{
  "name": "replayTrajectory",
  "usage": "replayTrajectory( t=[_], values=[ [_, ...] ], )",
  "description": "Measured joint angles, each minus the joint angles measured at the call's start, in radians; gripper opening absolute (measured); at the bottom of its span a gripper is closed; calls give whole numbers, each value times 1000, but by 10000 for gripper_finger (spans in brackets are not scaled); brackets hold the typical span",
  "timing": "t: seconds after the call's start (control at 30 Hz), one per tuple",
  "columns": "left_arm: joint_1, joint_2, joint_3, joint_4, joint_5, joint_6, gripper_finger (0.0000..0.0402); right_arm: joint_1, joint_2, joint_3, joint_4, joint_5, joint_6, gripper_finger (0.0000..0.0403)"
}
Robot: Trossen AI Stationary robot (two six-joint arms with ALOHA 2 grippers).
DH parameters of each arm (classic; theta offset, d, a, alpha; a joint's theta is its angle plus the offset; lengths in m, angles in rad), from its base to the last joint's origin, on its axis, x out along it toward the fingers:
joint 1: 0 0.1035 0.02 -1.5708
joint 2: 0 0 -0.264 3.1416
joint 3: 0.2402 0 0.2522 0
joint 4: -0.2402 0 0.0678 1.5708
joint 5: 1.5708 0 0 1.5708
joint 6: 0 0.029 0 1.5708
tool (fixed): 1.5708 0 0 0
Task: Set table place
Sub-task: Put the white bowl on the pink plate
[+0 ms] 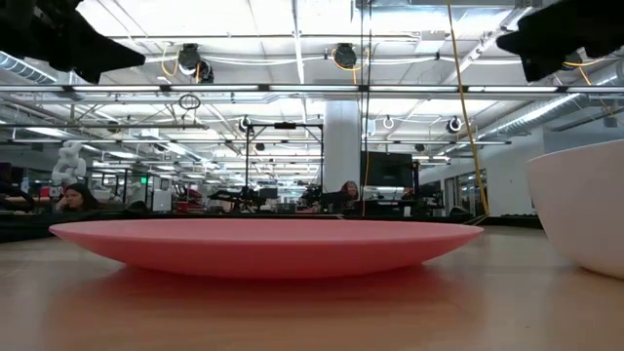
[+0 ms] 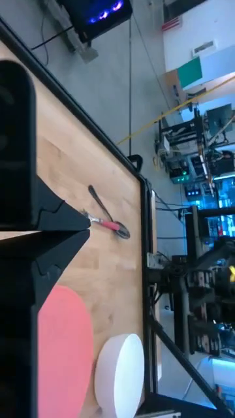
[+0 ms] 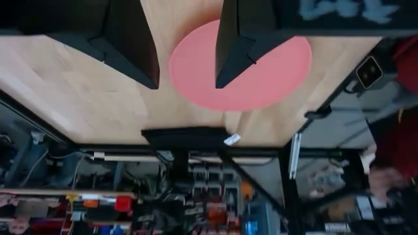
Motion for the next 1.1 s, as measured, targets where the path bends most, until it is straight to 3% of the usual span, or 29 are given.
replayTrajectory(
  t=[0.13,0.3,0.47,0.9,1.1],
  values=[
    [0,1,-8,17,17,-22,1,0,-125,-82,7,0,-1,141],
    [2,-2,-130,196,73,32,1,0,-185,-120,7,5,-8,141],
    [4,-2,-219,302,74,83,1,0,-186,-120,-3,2,-12,141],
    [4,-2,-239,282,70,90,26,-1,-127,-120,-23,-25,-4,144],
    [4,-2,-239,261,70,66,20,-1,-43,-61,-46,-20,-21,170]
  ],
)
